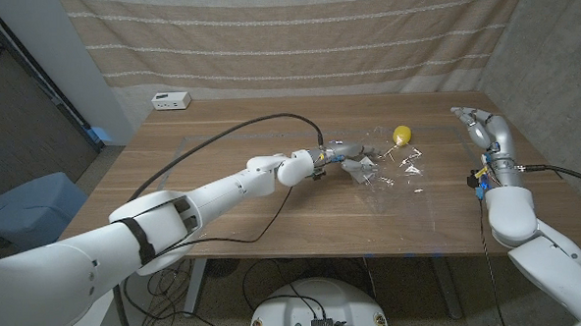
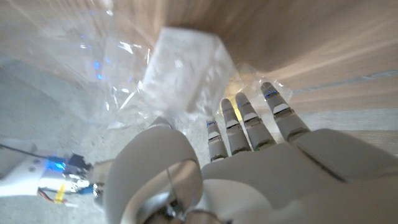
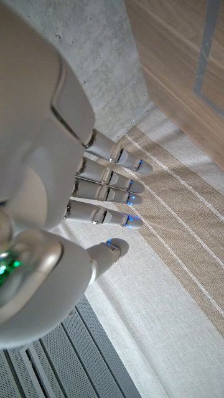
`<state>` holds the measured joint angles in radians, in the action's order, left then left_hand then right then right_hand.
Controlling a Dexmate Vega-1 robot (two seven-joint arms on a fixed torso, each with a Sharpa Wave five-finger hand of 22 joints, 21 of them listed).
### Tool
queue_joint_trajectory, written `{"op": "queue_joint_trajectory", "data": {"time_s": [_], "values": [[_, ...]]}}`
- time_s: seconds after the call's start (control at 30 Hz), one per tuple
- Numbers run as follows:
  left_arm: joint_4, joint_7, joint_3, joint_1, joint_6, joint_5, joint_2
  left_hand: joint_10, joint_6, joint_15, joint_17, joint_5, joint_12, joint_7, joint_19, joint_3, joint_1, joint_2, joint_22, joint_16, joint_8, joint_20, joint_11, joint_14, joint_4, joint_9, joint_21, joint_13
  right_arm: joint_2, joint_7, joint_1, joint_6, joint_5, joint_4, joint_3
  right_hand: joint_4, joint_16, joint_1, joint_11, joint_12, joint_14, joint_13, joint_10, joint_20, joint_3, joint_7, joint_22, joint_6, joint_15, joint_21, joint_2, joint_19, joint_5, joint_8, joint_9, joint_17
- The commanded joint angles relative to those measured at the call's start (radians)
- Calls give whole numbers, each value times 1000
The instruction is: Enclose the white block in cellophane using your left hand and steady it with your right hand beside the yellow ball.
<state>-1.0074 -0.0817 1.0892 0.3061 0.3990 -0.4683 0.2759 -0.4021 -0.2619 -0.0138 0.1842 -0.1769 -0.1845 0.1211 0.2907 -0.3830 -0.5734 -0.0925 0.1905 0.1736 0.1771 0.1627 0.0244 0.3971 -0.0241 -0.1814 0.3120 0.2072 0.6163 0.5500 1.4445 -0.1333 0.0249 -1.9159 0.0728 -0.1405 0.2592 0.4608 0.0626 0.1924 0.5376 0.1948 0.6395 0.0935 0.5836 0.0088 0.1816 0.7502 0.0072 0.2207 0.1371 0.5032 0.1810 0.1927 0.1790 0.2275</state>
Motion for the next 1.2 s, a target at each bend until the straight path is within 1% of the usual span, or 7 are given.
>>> {"op": "queue_joint_trajectory", "data": {"time_s": [0.03,0.17,0.57,0.67,0.77,0.9,1.2], "values": [[-64,21,-113,54,43,142,30,12,3,5,5,3,-2,-6,-10,3,19,2,4,5,5,5,-5,-8,-8,-1,-9,4,2,-1,-3,-2,-3,3,-8,-2,-1,-7,5,6,5,4,5,4,0,3,3,0,-4,-1,-2,3,1,3,6,1],[-71,50,-141,69,53,191,33,43,38,12,5,2,-1,-3,-29,12,42,5,4,4,-4,13,-11,-35,-14,-1,-20,4,1,0,-3,1,-3,-1,-8,-1,-1,-8,5,6,6,4,5,4,-1,2,3,-1,-4,-1,-2,3,1,3,6,2],[-138,155,-236,128,37,376,57,89,69,37,5,1,2,-2,-36,21,69,8,5,2,-4,22,-18,-73,-19,0,-27,4,3,-4,-12,1,0,-1,-13,-1,-3,-10,5,5,6,4,3,4,-2,0,3,-3,-5,-2,-3,3,1,2,6,1],[-156,172,-262,145,30,423,63,102,75,45,5,1,2,-5,-40,21,76,6,5,2,-3,27,-26,-84,-20,0,-29,4,5,-8,-15,-2,4,2,-15,-2,-4,-10,4,5,5,4,3,5,-1,-1,3,-4,-6,-2,-3,3,1,2,6,0],[-175,187,-286,163,23,468,70,119,87,45,5,1,3,1,-45,24,84,6,5,3,-4,27,-23,-94,-23,0,-33,4,4,-9,-18,-2,8,3,-17,-1,-4,-11,4,5,5,4,3,5,-1,0,3,-4,-6,-2,-3,3,1,2,6,0],[-197,208,-320,189,18,537,80,134,93,58,6,2,1,1,-58,28,97,6,5,2,-2,28,-26,-112,-26,0,-40,4,3,-14,-21,-11,18,8,-18,-2,-5,-11,5,3,4,4,-1,4,-1,-3,3,-8,-6,-2,-4,3,1,0,6,0],[-277,202,-407,266,-15,668,115,178,116,75,6,5,0,31,-83,46,140,14,6,2,-1,32,-26,-157,-39,2,-54,1,-3,-34,-31,-44,57,27,-21,1,-9,-19,1,-1,-2,4,-13,5,-5,-4,3,-23,-1,-3,-7,1,1,-5,6,1]]}}
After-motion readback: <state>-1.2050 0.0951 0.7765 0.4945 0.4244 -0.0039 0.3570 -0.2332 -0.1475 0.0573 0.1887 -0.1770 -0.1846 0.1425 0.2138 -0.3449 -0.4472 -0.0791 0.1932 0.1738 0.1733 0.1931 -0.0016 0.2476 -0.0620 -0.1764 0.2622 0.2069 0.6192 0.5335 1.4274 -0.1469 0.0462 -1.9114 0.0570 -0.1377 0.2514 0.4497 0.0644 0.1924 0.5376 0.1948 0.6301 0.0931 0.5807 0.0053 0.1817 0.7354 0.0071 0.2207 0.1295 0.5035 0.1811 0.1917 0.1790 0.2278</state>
